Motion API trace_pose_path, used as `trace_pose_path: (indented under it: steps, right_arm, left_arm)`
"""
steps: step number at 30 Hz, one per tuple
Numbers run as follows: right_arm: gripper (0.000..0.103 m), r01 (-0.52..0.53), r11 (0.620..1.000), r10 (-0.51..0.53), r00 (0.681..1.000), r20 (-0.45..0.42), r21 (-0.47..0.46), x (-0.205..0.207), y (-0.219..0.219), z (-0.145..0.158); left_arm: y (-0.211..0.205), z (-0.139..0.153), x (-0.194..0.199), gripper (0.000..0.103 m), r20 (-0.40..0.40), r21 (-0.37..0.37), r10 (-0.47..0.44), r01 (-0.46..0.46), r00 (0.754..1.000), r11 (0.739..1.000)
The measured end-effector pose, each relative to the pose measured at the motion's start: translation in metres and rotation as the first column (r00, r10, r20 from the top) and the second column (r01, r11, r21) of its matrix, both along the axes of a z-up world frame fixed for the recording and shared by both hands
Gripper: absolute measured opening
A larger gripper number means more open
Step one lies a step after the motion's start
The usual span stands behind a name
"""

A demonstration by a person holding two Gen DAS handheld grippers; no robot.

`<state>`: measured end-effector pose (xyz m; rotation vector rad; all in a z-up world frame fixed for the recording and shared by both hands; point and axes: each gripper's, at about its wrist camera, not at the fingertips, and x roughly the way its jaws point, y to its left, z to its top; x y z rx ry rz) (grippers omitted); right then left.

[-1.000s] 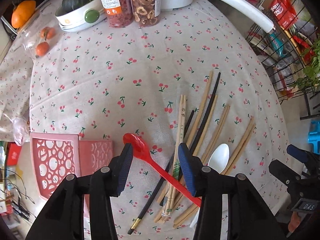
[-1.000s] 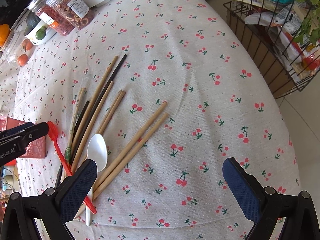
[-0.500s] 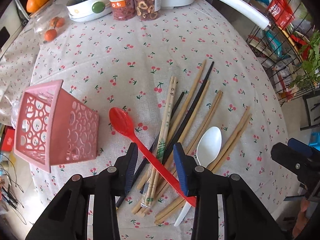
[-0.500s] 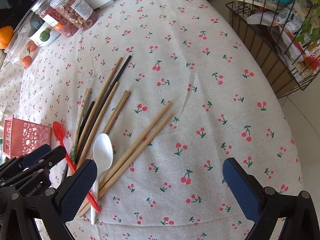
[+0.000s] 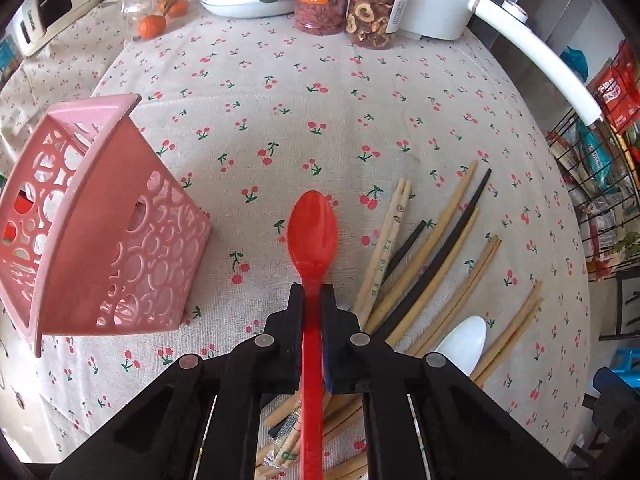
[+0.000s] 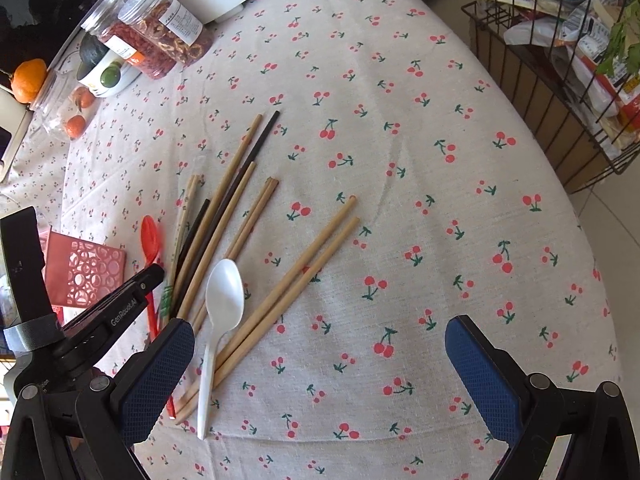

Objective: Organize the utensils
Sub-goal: 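Lower the red spoon into the pink basket with the left gripper while the right gripper grasps the white spoon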

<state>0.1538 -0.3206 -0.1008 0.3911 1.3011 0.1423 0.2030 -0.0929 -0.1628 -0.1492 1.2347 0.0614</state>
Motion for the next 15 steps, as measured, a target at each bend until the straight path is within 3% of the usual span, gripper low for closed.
trace_pose_path:
  steps: [4, 7, 10, 15]
  right_arm:
    - [0.102, -0.013, 0.997, 0.013, 1.000, 0.008, 0.074, 0.001, 0.006, 0.001]
    - [0.093, -0.031, 0.991, 0.028, 0.999, 0.023, 0.131, 0.004, 0.015, 0.003]
    - [0.082, -0.060, 0.979, 0.056, 0.998, 0.028, 0.192, 0.007, 0.027, -0.001]
    - [0.054, -0.115, 0.965, 0.110, 0.993, 0.036, 0.235, 0.016, 0.047, -0.014]
  left_arm:
    - [-0.006, 0.030, -0.016, 0.007, 0.121, -0.030, -0.096, 0.100, 0.988, 0.995]
    - [-0.001, 0.062, -0.034, 0.007, 0.230, -0.059, -0.146, 0.164, 0.962, 0.985]
    - [0.010, 0.093, -0.052, 0.007, 0.332, -0.082, -0.174, 0.213, 0.927, 0.974]
    - [0.036, 0.129, -0.083, 0.007, 0.452, -0.089, -0.201, 0.269, 0.869, 0.959]
